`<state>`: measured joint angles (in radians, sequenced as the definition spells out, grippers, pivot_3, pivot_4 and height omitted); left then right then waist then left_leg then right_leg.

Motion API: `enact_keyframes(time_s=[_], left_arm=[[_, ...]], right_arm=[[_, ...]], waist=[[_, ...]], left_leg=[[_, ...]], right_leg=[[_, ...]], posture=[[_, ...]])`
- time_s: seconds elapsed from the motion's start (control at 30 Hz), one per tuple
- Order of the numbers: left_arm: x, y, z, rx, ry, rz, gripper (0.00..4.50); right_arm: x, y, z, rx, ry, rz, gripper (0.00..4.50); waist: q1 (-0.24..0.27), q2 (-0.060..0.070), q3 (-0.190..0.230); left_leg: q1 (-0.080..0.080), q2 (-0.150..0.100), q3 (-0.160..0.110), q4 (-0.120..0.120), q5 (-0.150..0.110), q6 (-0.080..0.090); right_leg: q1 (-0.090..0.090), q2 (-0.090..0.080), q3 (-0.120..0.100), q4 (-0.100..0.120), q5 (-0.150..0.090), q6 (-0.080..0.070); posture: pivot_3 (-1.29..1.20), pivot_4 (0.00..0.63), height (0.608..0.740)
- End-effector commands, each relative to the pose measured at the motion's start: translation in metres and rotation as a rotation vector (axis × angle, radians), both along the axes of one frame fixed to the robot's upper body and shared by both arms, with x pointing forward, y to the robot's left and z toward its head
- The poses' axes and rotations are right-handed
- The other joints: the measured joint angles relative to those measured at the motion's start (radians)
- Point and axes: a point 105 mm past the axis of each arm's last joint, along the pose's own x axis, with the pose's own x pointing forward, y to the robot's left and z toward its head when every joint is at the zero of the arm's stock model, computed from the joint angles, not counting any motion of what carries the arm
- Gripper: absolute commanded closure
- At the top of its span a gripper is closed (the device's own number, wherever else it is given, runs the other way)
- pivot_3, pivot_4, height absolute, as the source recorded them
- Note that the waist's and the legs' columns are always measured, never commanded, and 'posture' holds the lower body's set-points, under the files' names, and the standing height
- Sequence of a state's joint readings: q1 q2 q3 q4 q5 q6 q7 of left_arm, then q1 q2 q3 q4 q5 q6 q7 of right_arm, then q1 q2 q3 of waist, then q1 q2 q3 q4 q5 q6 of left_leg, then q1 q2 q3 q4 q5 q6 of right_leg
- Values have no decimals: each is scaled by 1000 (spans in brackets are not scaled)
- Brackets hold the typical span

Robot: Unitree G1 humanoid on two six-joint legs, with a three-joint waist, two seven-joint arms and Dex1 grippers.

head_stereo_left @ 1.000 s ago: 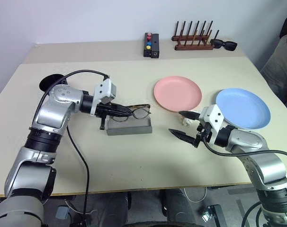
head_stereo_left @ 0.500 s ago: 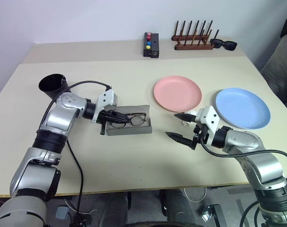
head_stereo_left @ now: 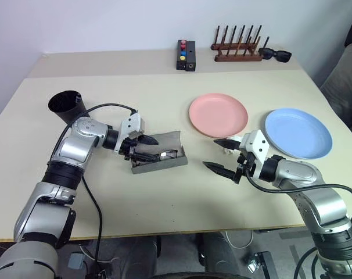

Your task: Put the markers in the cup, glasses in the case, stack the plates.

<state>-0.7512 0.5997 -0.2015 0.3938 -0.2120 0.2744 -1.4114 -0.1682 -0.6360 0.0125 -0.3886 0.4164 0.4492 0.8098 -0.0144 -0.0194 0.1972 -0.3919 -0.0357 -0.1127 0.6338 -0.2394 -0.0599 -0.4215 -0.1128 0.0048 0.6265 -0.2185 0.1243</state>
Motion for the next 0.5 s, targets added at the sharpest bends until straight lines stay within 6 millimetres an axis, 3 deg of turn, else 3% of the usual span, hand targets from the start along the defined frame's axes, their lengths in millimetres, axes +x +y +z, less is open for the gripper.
enact_keyframes(time_s=[0.03, 0.1, 0.17, 0.33, 0.5], left_arm=[[10, -2, 53, -182, -99, 34, 1534], [14, 1, 70, -242, -131, 60, 1534], [20, 5, 79, -269, -158, 99, 2060], [40, 26, 63, -117, -262, 251, 4396], [39, 32, 33, 3, -272, 261, 4396]], right_arm=[[-2, 5, 11, 20, -47, 23, 601], [-2, 6, 11, 20, -49, 25, 601], [-1, 7, 12, 20, -51, 27, 601], [-2, 7, 13, 18, -55, 28, 601], [-2, 6, 13, 17, -55, 28, 601]], waist=[[0, 0, 0], [0, 0, 0], [-1, 0, 0], [-5, 0, 0], [0, 0, 0]], left_leg=[[0, 0, 0, 0, 0, 0], [0, 0, 0, 0, 0, 0], [0, 0, 0, 0, 0, 0], [1, 0, 0, -1, 0, 0], [0, 0, 0, 0, 0, 0]], right_leg=[[0, 0, 0, 0, 0, 0], [0, 0, 0, 0, 0, 0], [0, 0, 0, 0, 0, 0], [0, 0, 0, 1, 0, 0], [0, 0, 0, 0, 0, 0]], posture=[[0, 150, 734], [0, 150, 734], [0, 150, 734], [0, 150, 734], [0, 150, 734]])
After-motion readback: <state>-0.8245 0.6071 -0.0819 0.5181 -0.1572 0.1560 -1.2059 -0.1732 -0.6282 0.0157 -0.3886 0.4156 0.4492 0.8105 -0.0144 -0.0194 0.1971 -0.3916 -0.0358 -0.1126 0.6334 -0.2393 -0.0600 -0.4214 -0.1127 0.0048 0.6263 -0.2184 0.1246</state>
